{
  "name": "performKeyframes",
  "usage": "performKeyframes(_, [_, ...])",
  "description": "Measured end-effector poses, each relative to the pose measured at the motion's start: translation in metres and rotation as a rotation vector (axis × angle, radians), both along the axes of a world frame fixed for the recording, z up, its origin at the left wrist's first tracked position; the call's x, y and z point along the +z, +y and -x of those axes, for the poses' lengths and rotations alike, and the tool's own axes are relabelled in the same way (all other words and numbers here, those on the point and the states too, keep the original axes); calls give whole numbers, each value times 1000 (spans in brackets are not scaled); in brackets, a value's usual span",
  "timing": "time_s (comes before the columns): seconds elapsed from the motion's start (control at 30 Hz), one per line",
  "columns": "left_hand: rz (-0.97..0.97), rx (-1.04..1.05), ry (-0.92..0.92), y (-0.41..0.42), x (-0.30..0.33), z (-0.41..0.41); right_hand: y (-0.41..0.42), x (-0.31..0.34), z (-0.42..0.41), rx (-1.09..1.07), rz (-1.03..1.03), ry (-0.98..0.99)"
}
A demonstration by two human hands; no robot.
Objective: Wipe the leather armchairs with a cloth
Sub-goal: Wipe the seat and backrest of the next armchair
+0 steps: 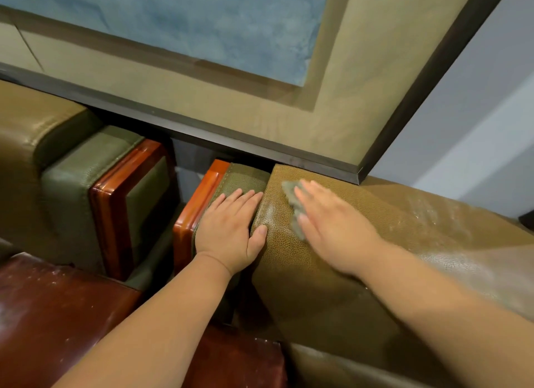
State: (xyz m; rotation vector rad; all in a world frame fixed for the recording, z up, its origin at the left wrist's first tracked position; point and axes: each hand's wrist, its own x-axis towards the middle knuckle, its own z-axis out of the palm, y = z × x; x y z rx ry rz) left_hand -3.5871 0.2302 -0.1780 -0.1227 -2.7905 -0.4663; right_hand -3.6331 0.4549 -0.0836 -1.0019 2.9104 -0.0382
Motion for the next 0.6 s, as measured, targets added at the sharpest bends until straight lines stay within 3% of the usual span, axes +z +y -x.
performKeyframes(0.1, [-6, 6, 6, 1, 2, 2, -10, 6, 30, -126, 53, -29])
performKeyframes(0.27, [6, 7, -2, 1, 1, 1, 39, -14, -53, -51, -34, 73])
performKeyframes(0.33, [0, 6, 6, 2, 1, 0, 58, -16, -49, -59, -57, 86])
performKeyframes(0.47, [-12, 9, 31, 2, 2, 3, 20, -4, 4, -336, 39, 47])
performKeyframes(0.53, [-10, 16, 32, 2, 2, 2, -10, -4, -3, -265, 47, 45])
performKeyframes(0.6, [1, 14, 32, 2, 0, 0, -14, -13, -34, -46, -2, 75])
